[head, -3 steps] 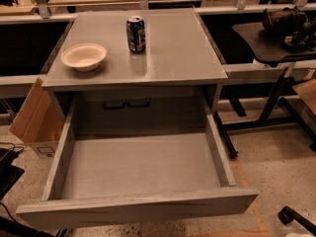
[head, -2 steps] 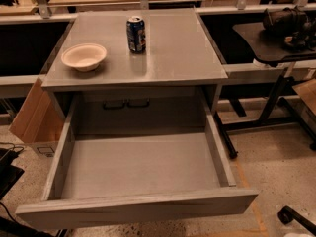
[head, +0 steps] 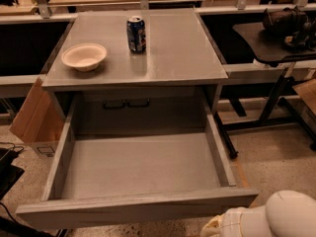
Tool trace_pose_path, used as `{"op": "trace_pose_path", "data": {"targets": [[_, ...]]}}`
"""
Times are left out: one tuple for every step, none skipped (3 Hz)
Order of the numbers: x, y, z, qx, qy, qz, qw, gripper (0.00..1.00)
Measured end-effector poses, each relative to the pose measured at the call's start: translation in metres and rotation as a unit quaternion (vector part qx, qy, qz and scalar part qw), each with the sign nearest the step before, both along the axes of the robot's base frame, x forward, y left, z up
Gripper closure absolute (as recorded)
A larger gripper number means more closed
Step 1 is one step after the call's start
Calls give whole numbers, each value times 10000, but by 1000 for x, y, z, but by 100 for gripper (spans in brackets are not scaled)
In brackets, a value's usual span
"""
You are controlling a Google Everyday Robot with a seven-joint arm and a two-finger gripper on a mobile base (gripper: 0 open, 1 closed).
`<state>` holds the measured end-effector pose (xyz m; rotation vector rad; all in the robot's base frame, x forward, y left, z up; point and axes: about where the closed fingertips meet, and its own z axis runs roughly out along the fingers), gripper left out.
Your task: Close top drawer
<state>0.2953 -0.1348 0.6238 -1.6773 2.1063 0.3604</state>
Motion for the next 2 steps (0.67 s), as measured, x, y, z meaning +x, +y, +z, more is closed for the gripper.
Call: {"op": "trace_pose_path", "data": {"targets": [[41, 31, -17, 283, -103, 284, 9991, 100], [56, 40, -20, 349, -155, 366, 9986, 100]]}}
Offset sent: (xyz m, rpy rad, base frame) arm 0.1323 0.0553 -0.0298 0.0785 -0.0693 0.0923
